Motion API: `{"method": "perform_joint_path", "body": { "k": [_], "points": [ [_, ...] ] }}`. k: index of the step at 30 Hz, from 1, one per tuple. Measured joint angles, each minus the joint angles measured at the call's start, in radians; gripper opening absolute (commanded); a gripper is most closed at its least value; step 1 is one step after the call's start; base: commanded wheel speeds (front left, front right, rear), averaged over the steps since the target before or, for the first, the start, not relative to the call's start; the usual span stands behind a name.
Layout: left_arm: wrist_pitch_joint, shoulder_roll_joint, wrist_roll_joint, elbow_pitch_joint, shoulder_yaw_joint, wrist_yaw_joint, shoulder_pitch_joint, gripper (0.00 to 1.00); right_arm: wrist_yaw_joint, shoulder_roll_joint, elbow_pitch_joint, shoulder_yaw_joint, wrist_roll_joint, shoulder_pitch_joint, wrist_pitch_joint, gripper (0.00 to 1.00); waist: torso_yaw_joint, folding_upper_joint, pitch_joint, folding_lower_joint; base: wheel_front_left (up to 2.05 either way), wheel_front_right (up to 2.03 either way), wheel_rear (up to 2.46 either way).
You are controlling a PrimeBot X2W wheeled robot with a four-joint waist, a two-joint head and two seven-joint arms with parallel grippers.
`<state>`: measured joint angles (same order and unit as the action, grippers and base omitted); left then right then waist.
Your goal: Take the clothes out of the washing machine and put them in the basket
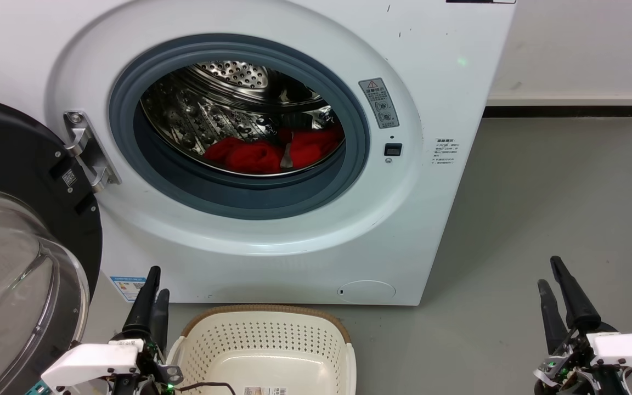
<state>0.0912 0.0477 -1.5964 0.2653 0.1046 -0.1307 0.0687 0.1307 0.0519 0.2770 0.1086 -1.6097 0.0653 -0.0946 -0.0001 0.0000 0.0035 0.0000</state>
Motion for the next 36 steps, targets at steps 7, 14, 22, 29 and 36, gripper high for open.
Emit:
{"method": "perform_joint_path", "body": {
  "k": [7, 14, 22, 29, 36],
  "points": [
    [-0.034, 0.000, 0.112, -0.036, 0.004, 0.012, -0.001, 1.00, 0.000, 0.000, -0.029, 0.001, 0.135, -0.004, 0.034, 1.00, 0.000, 0.0000, 0.002, 0.0000, 0.00, 0.00, 0.00],
    [-0.065, 0.000, 0.250, -0.081, -0.010, 0.045, -0.009, 1.00, 0.000, 0.000, -0.080, -0.010, 0.309, -0.013, 0.065, 1.00, -0.001, 0.0000, 0.005, 0.0001, 0.00, 0.00, 0.00],
    [-0.096, 0.000, 0.420, -0.117, -0.039, 0.088, -0.022, 1.00, 0.000, 0.000, -0.124, -0.031, 0.506, -0.030, 0.099, 1.00, -0.001, 0.0000, 0.007, 0.0001, 0.00, 0.00, 0.00],
    [-0.123, 0.000, 0.554, -0.141, -0.062, 0.119, -0.027, 1.00, 0.000, -0.001, -0.158, -0.052, 0.666, -0.046, 0.124, 1.00, 0.000, 0.0000, 0.009, 0.0001, 0.00, 0.00, 0.00],
    [-0.148, 0.000, 0.664, -0.159, -0.072, 0.132, -0.044, 1.00, 0.000, -0.001, -0.184, -0.062, 0.796, -0.057, 0.150, 1.00, -0.001, 0.0000, 0.009, 0.0001, 0.00, 0.00, 0.00]
  ]
}}
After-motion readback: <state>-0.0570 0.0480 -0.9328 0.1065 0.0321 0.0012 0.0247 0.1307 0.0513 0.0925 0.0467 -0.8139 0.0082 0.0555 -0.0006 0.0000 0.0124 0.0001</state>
